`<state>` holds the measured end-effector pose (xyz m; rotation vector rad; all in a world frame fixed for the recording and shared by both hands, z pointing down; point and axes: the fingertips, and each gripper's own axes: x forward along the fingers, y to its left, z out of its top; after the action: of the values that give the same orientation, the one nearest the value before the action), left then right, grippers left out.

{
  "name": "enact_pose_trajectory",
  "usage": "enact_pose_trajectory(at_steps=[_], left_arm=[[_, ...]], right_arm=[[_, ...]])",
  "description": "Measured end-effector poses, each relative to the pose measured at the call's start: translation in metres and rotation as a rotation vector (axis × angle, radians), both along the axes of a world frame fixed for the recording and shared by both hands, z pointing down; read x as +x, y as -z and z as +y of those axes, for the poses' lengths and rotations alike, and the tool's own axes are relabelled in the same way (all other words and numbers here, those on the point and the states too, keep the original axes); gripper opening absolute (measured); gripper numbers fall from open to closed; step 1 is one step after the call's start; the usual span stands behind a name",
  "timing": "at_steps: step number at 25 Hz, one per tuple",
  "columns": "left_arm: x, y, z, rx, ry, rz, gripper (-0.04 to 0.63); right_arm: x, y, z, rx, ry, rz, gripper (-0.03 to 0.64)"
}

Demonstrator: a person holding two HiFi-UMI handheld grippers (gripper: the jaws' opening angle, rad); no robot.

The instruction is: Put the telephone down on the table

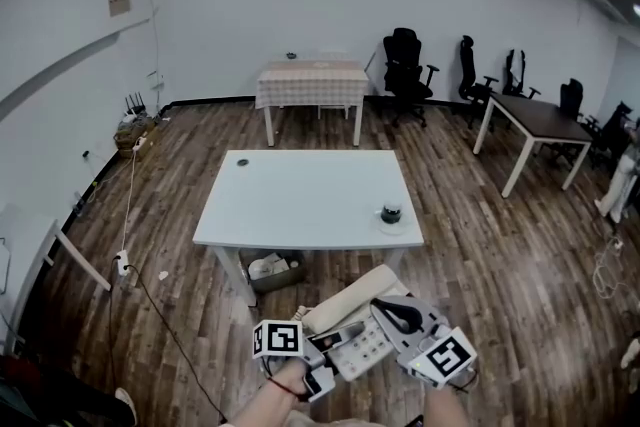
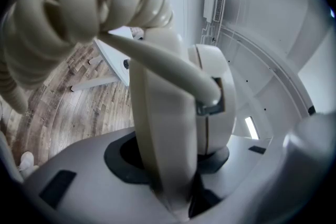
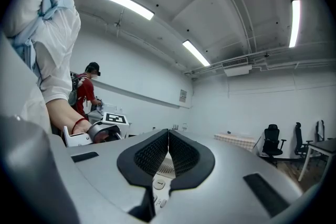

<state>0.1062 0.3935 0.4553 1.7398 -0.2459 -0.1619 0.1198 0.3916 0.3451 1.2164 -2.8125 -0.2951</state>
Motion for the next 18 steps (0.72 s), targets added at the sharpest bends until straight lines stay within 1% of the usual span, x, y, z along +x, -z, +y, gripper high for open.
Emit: enact_pose_trajectory(at_steps=[4,9,11,14,18], left_arm=[[-0.002,0.001,0.000,-0.007,0.006,0.003,0.178],[-0.007,0.000,0.002,-0.009,0.010,0.004,0.178],[-0.010,-0.002,0.004,-0.003,0.011,-0.007,0.178],[-0.014,-0.003,0.007,-0.016,0.024,-0.011,0.178],[-0.019,-0.006,0.003,-0.025,0.041,-0.019,0.178]], right_arm=[[-0.001,0.006,0.002,0.018,0.013,-0.027,0.034],[0.002,0.003,0.011,0.016,0.001,0.014,0.034],[0.003,0.003,0.016,0.006,-0.003,-0.009,0.034],[0.006,0.001,0.018,-0.014,-0.003,-0.053,0.034],[0.003,-0.001,0.010,-0.030,0.003,-0.063,0.034]])
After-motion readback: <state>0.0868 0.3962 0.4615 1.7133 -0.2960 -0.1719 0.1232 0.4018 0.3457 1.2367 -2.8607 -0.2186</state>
